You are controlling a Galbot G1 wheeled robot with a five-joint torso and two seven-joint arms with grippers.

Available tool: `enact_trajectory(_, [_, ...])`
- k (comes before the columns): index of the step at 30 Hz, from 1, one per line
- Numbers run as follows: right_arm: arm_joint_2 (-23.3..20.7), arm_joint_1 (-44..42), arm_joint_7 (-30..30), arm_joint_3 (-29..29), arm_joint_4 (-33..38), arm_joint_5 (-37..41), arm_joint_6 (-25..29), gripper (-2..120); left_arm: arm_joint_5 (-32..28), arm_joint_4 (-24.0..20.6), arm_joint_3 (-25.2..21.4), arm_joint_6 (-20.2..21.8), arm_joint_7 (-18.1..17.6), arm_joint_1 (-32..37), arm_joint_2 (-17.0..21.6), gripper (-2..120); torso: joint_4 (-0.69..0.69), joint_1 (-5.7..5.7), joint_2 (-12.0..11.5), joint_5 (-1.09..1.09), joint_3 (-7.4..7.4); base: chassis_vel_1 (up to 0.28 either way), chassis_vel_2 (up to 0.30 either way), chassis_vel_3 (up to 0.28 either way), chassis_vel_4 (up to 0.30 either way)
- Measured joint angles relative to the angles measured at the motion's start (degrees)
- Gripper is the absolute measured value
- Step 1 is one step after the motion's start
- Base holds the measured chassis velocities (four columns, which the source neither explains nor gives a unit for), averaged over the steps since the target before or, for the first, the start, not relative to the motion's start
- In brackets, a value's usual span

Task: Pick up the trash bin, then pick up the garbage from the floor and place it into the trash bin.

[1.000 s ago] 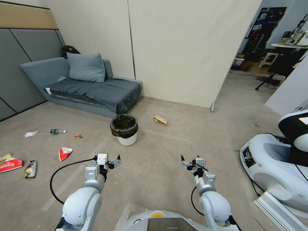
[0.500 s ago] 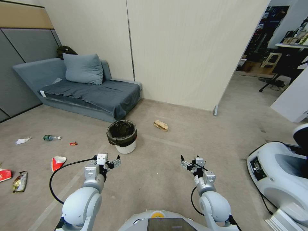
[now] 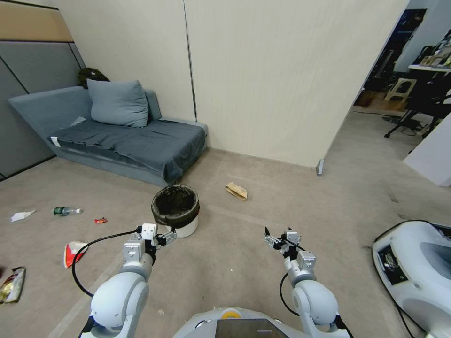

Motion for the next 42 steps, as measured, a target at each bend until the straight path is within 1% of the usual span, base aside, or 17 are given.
enact_trajectory(11, [-0.1, -0.1, -0.5, 0.0, -0.5, 0.0, 2.1, 100, -2.6, 0.2, -0.9, 0.0, -1.9, -2.0, 0.7, 100, 0.0, 0.01, 0.0, 0.02, 0.01, -0.137, 0.125, 0.123, -0.13])
enact_trajectory(15, [-0.7, -0.2, -0.5, 0.1, -0.5, 0.2, 2.1, 100, -3.0, 1.6, -1.4, 0.0, -3.5, -4.3, 2.3, 100, -0.01, 0.0, 0.0, 0.01, 0.01, -0.017, 0.016, 0.01, -0.028])
enact_trajectory(18, [-0.9, -0.4, -0.5, 0.2, -0.5, 0.2, 2.2, 100, -5.5, 3.3, -1.7, 0.0, -5.1, -7.2, 5.3, 100, -0.01, 0.0, 0.0, 0.01, 0.0, 0.0, 0.0, 0.0, 0.0])
enact_trajectory(19, [-0.9, -0.4, -0.5, 0.2, -0.5, 0.2, 2.2, 100, -5.5, 3.3, -1.7, 0.0, -5.1, -7.2, 5.3, 100, -0.01, 0.0, 0.0, 0.01, 0.0, 0.0, 0.0, 0.0, 0.0])
enact_trajectory(22, [-0.9, -0.9, -0.4, 0.2, -0.3, 0.2, 2.3, 100, -9.1, 6.4, -2.7, 0.0, -5.9, -10.8, 8.6, 100, 0.0, 0.0, 0.0, 0.0, 0.0, 0.0, 0.0, 0.0, 0.0])
enact_trajectory(23, [-0.9, -0.9, -0.4, 0.2, -0.3, 0.2, 2.3, 100, -9.1, 6.4, -2.7, 0.0, -5.9, -10.8, 8.6, 100, 0.0, 0.0, 0.0, 0.0, 0.0, 0.0, 0.0, 0.0, 0.0])
enact_trajectory(24, [-0.8, -1.0, -0.3, 0.2, -0.3, 0.1, 2.4, 100, -10.4, 8.6, -3.2, 0.0, -6.4, -12.4, 10.0, 100, -0.02, 0.0, 0.0, 0.02, 0.0, 0.0, 0.0, 0.0, 0.0])
enact_trajectory(25, [-0.8, -1.2, -0.3, 0.2, -0.3, 0.1, 2.4, 100, -11.8, 10.1, -3.3, 0.0, -6.9, -13.4, 10.9, 100, 0.0, 0.0, 0.0, -0.01, 0.01, 0.0, 0.0, 0.0, 0.0])
enact_trajectory(26, [-0.8, -1.4, -0.3, 0.2, -0.2, 0.0, 2.5, 100, -14.6, 12.5, -3.6, 0.0, -8.3, -15.3, 12.2, 100, -0.02, 0.0, 0.0, -0.01, 0.0, 0.0, 0.0, 0.0, 0.0])
enact_trajectory(28, [-0.8, -1.5, -0.3, 0.2, -0.2, -0.1, 2.6, 100, -15.5, 13.5, -3.6, 0.0, -8.8, -16.1, 12.7, 100, -0.01, 0.0, 0.0, 0.02, 0.0, 0.0, 0.0, 0.0, 0.0])
enact_trajectory(30, [-0.6, -1.7, -0.2, 0.3, -0.2, -0.3, 2.7, 100, -16.5, 16.7, -3.6, 0.0, -9.7, -18.2, 13.3, 100, -0.01, 0.0, 0.0, -0.01, 0.0, 0.0, 0.0, 0.0, 0.0])
enact_trajectory(31, [-0.6, -1.7, -0.2, 0.3, -0.2, -0.3, 2.7, 100, -16.5, 16.7, -3.6, 0.0, -9.7, -18.2, 13.3, 100, -0.01, 0.0, 0.0, -0.01, 0.0, 0.0, 0.0, 0.0, 0.0])
enact_trajectory(34, [-0.5, -1.9, -0.1, 0.1, -0.1, -0.6, 2.9, 100, -18.0, 20.2, -3.0, 0.0, -10.4, -19.2, 13.0, 100, -0.02, 0.0, 0.0, 0.0, 0.01, 0.0, 0.0, 0.0, 0.0])
enact_trajectory(36, [-0.5, -2.0, -0.1, 0.1, -0.1, -0.6, 2.9, 100, -18.5, 20.7, -2.8, 0.0, -10.6, -19.1, 12.8, 100, -0.01, 0.0, 0.0, 0.0, 0.01, 0.0, 0.0, 0.0, 0.0])
enact_trajectory(37, [-0.3, -2.0, -0.1, 0.0, -0.2, -0.8, 3.0, 100, -19.4, 22.4, -2.4, 0.0, -11.0, -19.0, 12.0, 100, -0.01, 0.0, 0.0, 0.02, 0.0, 0.0, 0.0, 0.0, 0.0])
enact_trajectory(41, [-0.3, -2.0, 0.0, -0.2, -0.3, -0.9, 3.0, 100, -19.8, 24.5, -2.1, 0.0, -11.1, -19.0, 11.3, 100, 0.0, 0.0, 0.0, -0.01, 0.01, 0.0, 0.0, 0.0, 0.0])
enact_trajectory(42, [-0.3, -2.0, 0.0, -0.2, -0.4, -0.9, 3.0, 100, -19.8, 26.0, -1.9, 0.0, -11.1, -19.4, 11.2, 100, 0.01, 0.0, 0.0, 0.01, 0.01, 0.0, 0.0, 0.0, 0.0])
